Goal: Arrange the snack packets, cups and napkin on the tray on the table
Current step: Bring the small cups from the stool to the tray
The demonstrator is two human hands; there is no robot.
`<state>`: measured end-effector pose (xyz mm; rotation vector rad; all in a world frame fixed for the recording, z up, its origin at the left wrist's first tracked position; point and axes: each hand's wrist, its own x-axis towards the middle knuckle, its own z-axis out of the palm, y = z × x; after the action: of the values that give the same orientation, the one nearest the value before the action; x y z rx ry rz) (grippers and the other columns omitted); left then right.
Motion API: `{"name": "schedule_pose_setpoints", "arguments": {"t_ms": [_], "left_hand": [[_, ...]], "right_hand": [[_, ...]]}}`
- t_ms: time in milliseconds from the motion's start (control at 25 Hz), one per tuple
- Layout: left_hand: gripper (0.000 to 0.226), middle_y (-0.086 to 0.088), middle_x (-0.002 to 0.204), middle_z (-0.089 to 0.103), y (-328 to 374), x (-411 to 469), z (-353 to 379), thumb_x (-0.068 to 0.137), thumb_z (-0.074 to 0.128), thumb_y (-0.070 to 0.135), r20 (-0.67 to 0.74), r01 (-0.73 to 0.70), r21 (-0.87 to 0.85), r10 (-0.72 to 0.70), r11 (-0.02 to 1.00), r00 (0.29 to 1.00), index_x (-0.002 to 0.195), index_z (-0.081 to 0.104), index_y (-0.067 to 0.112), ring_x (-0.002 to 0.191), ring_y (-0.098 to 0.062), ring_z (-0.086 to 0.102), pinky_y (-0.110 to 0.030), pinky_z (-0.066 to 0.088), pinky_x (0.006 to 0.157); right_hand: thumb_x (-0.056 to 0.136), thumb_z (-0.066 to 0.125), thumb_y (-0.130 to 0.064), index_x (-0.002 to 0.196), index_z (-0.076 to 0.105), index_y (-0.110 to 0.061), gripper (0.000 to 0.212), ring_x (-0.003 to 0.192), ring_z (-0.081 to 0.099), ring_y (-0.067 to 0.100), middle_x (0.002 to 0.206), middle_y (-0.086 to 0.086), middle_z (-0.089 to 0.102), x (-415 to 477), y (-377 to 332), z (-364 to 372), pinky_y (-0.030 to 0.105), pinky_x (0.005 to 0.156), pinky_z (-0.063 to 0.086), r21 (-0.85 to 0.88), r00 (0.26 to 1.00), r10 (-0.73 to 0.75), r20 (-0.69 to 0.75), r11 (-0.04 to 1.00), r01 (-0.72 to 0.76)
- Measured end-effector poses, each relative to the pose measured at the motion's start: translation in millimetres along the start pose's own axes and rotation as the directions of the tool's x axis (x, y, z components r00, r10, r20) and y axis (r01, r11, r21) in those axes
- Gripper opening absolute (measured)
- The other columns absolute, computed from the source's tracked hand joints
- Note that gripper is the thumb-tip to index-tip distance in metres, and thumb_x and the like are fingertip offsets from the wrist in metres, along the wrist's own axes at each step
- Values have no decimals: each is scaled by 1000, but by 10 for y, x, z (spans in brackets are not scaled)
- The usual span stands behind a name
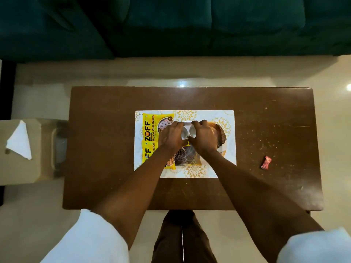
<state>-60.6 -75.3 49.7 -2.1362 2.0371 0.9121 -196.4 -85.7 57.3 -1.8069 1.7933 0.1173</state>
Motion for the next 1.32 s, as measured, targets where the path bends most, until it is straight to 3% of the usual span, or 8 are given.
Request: {"name": "schedule_pose_setpoints", "arguments": {"t_ms": [360,600,720,840,1000,1080,1200,1320], "left_hand": [[65,-1,139,58,-52,78,-15,83,80,36,-27,4,13,-3,1000,1000,140,53,23,123,-28,61,-43,57,85],[92,-8,155,42,-69,-58,-74,85,76,52,-1,44,28,-44,999,999,158,31,17,142,-31,44,-47,55,97],[92,-6,156,38,-65,-264,-416,87,74,49,-49,59,63,-56,996,997,160,27,17,142,-29,41,-45,53,97],[88,-7,159,36,83,-513,-1188,92,67,52,-174,27,96,-10,995,985,160,26,13,144,-28,38,-42,44,108],[93,-10,172,14,299,-898,-2766,96,55,59,-373,-5,168,68,986,925,165,12,12,159,-27,16,-42,20,129],[97,-12,174,3,270,-1278,-3697,97,50,63,-507,62,216,57,974,860,165,5,12,161,-27,7,-43,11,131],[98,-15,173,0,-9,-2091,-4844,97,44,68,-688,201,225,9,953,726,165,2,11,162,-29,4,-46,10,131],[100,-15,173,-3,-386,-2957,-5688,96,44,70,-771,320,190,-61,928,634,165,2,11,162,-30,2,-46,7,132]], "right_hand": [[91,77,-26,146,53,-19,60,122,62,36,142,12,53,57,-6,19,42,91,57,-23,999,-41,7,999,41],[90,78,-39,159,34,-24,84,133,56,40,158,14,41,-13,-34,-95,49,101,54,-59,999,-49,1,997,49],[89,77,-40,159,28,-31,85,135,53,37,159,9,36,-167,-85,-518,53,92,57,-95,995,-95,-37,991,91],[87,78,-42,157,30,-31,86,137,48,34,156,6,38,-336,-301,-1337,51,89,58,-97,972,-191,-136,979,178],[88,75,-49,163,25,-28,92,150,38,31,166,9,33,-512,-1067,-2703,46,111,47,-197,892,-299,-338,950,243],[86,75,-54,163,26,-28,95,151,37,31,166,9,34,-735,-1635,-3422,46,111,48,-221,815,-381,-437,924,314],[84,75,-60,163,28,-28,97,150,38,34,166,10,34,-1142,-2536,-4325,48,110,49,-298,678,-519,-520,854,426],[83,74,-62,162,30,-26,97,147,40,38,166,12,35,-1552,-3402,-4936,52,105,52,-344,546,-616,-568,780,522]]}}
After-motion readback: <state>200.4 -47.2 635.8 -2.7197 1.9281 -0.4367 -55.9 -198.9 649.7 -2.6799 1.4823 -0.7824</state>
